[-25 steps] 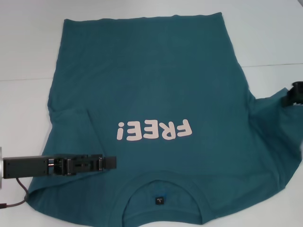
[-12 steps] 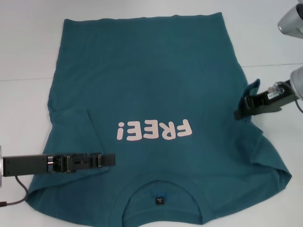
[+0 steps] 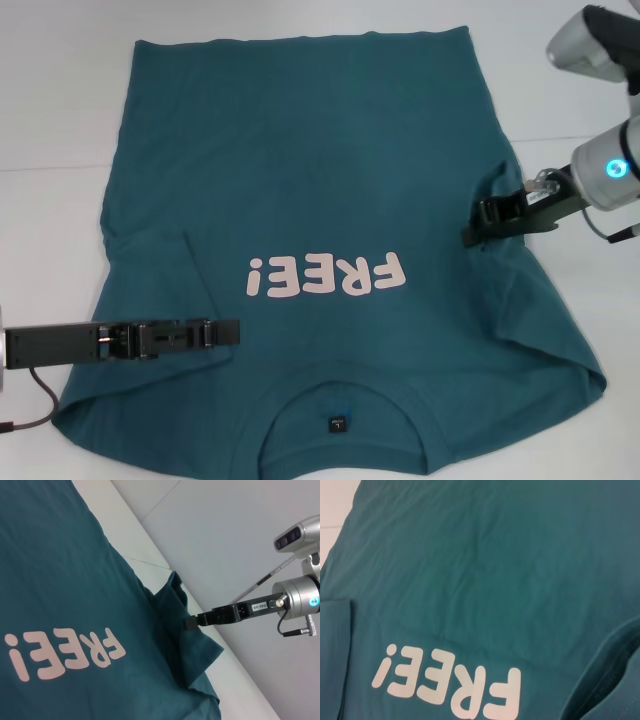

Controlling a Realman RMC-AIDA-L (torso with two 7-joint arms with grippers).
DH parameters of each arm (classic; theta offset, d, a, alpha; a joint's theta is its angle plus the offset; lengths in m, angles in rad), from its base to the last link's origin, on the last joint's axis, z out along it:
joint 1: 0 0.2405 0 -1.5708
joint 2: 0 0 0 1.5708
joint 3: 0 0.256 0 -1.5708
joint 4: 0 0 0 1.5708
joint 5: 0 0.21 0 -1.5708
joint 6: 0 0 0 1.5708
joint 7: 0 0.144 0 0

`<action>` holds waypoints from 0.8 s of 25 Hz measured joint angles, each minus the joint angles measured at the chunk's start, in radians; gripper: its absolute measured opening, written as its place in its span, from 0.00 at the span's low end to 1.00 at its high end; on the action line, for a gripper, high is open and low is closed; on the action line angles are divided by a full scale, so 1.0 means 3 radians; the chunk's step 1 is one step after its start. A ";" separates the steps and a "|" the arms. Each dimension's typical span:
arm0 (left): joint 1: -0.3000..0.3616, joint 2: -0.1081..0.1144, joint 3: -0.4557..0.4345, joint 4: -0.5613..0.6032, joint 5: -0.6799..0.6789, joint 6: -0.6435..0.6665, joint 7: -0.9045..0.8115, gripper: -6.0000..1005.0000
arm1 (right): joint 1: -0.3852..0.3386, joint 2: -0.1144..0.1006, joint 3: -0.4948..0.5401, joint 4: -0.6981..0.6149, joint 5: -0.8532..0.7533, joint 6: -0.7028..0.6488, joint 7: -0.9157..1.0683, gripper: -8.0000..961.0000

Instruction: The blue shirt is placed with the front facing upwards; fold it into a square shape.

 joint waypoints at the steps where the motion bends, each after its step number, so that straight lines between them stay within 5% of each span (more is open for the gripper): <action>1: 0.0006 0.0000 0.0000 0.0000 0.0000 0.0000 0.0000 0.81 | 0.0010 0.0007 -0.0017 0.0021 0.0000 0.0026 -0.0001 0.02; 11: 0.0036 0.0000 0.0000 0.0000 0.0000 -0.0019 -0.0009 0.81 | -0.0027 -0.0009 -0.0036 0.0044 0.0242 0.0051 -0.0107 0.11; 17: 0.0038 0.0037 -0.0037 0.0009 0.0000 -0.0019 -0.0106 0.81 | -0.0272 -0.0073 0.0058 0.0039 0.1121 -0.0117 -0.0867 0.22; 20: 0.0063 0.0105 -0.0097 0.0010 0.0001 0.0046 -0.0320 0.81 | -0.0417 -0.0116 0.0153 0.0076 0.1520 -0.0132 -0.1000 0.48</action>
